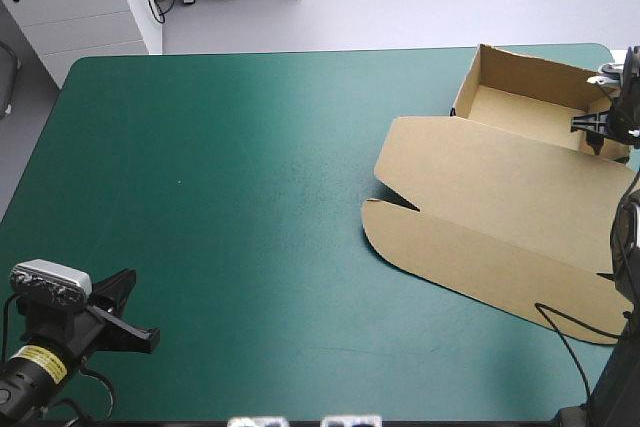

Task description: Fold the box

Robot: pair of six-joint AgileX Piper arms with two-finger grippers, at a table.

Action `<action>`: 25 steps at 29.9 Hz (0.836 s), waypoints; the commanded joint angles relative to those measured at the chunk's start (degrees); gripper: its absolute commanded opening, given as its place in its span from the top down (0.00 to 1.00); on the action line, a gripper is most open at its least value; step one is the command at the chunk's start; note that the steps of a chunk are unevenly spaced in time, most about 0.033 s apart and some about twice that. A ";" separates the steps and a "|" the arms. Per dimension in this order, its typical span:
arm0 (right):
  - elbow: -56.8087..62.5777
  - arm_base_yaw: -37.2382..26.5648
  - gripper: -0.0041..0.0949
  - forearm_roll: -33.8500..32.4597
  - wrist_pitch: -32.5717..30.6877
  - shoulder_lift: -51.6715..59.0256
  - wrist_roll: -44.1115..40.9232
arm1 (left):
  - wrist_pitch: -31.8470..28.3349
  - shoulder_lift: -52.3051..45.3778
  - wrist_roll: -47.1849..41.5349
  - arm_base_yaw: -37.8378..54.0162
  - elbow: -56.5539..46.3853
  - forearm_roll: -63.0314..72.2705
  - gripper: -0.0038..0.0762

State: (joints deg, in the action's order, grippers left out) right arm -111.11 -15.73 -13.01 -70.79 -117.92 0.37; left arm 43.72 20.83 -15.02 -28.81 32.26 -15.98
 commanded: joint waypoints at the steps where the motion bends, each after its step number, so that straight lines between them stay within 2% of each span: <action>1: -1.65 -0.89 0.16 -1.33 -0.72 5.76 -0.37 | -3.95 0.46 -0.52 -0.25 1.42 -0.90 0.96; 6: -1.74 -0.78 0.21 3.02 -0.72 12.81 1.06 | -3.95 0.46 -0.52 -0.25 1.42 -0.90 0.96; 9: -1.74 -0.78 0.34 10.96 -0.72 18.38 4.15 | -3.74 0.46 -0.52 -0.25 1.42 -0.90 0.96; 12: -1.74 -0.78 0.55 23.01 -0.72 24.06 8.16 | -3.60 0.46 -0.52 -0.25 1.42 -0.90 0.96; 14: -1.52 -0.66 0.73 32.54 -0.72 27.62 11.85 | -3.29 0.46 -0.52 -0.25 1.42 -0.90 0.96; 17: 0.10 -0.66 0.98 43.25 -0.72 31.71 15.70 | -2.22 0.46 -0.52 -0.25 1.42 -0.90 0.96; 22: 7.55 -0.66 0.97 53.95 -0.72 38.49 23.08 | -1.51 0.46 -0.52 -0.25 1.42 -0.90 0.96; 25: 13.55 1.49 0.97 57.13 0.61 42.35 26.76 | -1.51 0.46 -0.52 -0.25 1.42 -0.90 0.96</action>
State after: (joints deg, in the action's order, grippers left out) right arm -100.72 -15.92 38.76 -71.73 -80.25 23.15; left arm 45.52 20.83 -15.08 -28.81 32.26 -15.98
